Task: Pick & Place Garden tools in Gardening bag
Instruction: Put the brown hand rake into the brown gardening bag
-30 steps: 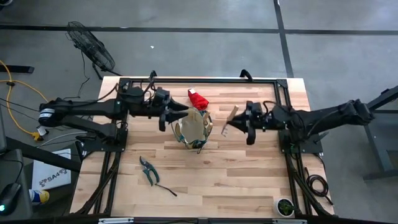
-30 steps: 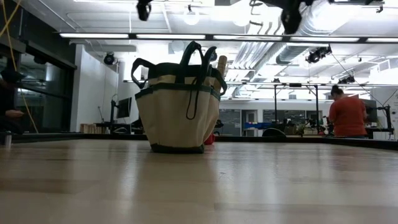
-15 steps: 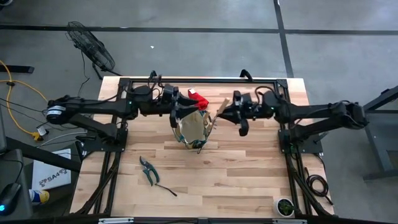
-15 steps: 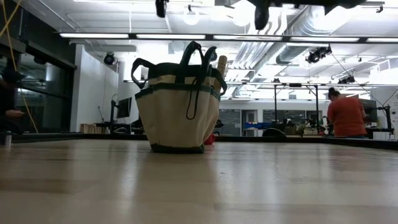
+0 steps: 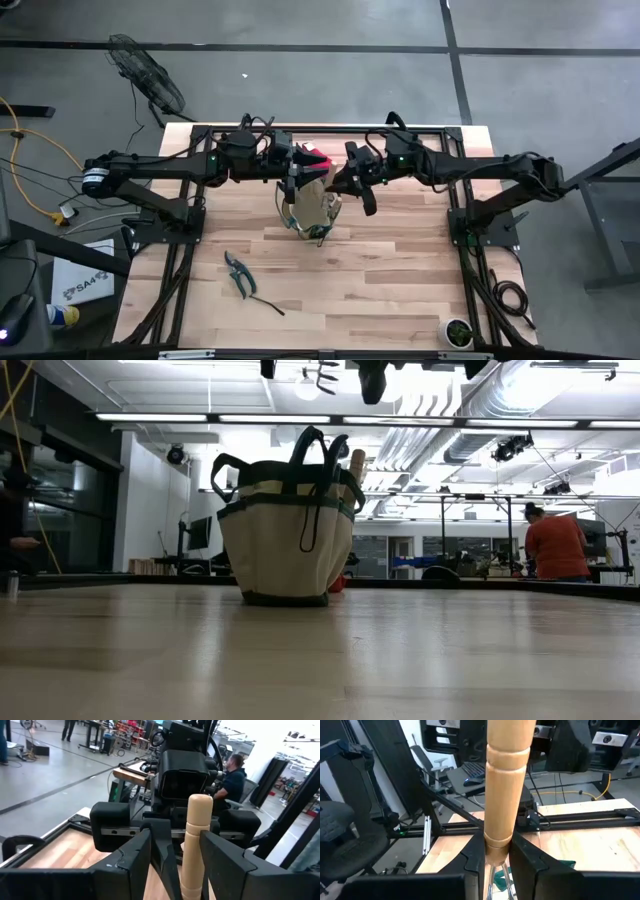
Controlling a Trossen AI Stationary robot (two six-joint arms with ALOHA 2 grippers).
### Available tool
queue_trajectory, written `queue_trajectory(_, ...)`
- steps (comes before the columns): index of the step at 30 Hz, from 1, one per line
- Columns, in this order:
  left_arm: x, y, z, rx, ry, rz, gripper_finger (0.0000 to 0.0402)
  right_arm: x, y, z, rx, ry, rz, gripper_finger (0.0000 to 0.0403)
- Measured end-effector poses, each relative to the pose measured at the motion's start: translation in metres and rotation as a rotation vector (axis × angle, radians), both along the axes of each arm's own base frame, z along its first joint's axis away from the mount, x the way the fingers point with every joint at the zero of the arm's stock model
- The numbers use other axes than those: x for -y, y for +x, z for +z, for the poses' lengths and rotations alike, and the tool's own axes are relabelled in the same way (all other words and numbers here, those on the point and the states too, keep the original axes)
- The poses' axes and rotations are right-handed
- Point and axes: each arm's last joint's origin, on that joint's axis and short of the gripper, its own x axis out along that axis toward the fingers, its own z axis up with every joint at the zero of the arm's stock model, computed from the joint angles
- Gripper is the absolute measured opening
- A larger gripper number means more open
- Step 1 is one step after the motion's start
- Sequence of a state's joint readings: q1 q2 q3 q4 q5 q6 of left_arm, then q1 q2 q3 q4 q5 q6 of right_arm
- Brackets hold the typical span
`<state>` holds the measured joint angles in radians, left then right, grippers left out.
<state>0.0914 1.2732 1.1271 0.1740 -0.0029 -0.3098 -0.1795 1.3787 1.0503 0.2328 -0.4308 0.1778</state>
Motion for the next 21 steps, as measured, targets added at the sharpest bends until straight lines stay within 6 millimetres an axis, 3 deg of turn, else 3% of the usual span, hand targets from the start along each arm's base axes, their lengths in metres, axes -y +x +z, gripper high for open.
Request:
queue_trajectory(9,0.001,0.000,0.000,-0.002,0.001,-0.049,0.0165,0.012,0.020,-0.010,-0.041,0.017,0.026,0.0050)
queue_trajectory(21,0.001,0.000,-0.002,-0.022,-0.006,-0.048,0.0165,0.016,0.022,-0.009,-0.030,0.021,0.023,0.0050)
